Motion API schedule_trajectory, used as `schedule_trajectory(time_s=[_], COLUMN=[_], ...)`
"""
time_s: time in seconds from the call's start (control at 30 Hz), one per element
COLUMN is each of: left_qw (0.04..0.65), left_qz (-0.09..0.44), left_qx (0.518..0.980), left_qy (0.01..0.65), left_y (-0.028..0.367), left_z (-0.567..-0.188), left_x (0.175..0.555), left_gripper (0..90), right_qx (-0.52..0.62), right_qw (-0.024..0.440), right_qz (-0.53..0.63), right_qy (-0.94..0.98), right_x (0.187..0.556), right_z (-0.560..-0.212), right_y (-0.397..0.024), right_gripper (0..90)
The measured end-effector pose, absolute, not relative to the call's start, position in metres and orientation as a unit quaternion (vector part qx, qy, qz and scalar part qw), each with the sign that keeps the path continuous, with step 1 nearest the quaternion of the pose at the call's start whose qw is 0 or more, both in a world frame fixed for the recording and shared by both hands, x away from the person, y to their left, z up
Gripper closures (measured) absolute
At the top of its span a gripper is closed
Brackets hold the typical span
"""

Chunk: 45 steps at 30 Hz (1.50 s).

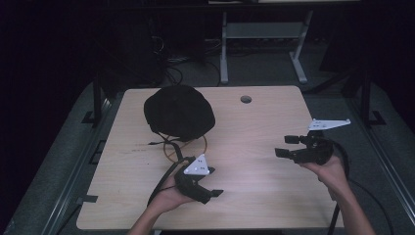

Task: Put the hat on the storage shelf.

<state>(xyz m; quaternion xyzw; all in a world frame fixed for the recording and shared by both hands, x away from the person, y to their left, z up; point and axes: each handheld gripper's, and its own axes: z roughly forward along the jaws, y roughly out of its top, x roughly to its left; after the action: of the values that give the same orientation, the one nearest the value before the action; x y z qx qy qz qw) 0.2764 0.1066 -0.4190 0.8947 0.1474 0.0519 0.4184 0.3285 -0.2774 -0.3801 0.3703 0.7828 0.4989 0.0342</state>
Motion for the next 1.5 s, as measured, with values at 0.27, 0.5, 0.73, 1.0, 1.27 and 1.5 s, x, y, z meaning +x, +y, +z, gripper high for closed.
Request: schedule_trajectory(time_s=[0.27, 0.5, 0.73, 1.0, 1.27, 1.5], left_qw=[0.421, 0.421, 0.423, 0.416, 0.416, 0.414], left_qz=[0.052, 0.055, 0.057, 0.056, 0.055, 0.053], left_qx=[0.892, 0.892, 0.889, 0.894, 0.894, 0.896], left_qy=[0.154, 0.157, 0.166, 0.160, 0.160, 0.154], left_y=[0.107, 0.108, 0.111, 0.110, 0.111, 0.111], left_z=[-0.421, -0.422, -0.422, -0.424, -0.424, -0.425], left_x=[0.277, 0.276, 0.276, 0.276, 0.275, 0.275], left_gripper=[24.2, 24.1, 24.1, 23.8, 23.8, 23.8], right_qx=[0.380, 0.382, 0.382, 0.390, 0.402, 0.406], right_qw=[0.030, 0.023, 0.026, 0.026, 0.024, 0.025], right_qz=[0.488, 0.486, 0.477, 0.477, 0.473, 0.466], right_qy=[0.785, 0.786, 0.791, 0.787, 0.784, 0.785], right_x=[0.315, 0.308, 0.300, 0.286, 0.275, 0.265], right_z=[-0.396, -0.407, -0.417, -0.432, -0.445, -0.453], right_y=[-0.287, -0.291, -0.294, -0.300, -0.306, -0.305], right_gripper=[18.6, 18.5, 18.5, 18.5, 18.5, 18.5])
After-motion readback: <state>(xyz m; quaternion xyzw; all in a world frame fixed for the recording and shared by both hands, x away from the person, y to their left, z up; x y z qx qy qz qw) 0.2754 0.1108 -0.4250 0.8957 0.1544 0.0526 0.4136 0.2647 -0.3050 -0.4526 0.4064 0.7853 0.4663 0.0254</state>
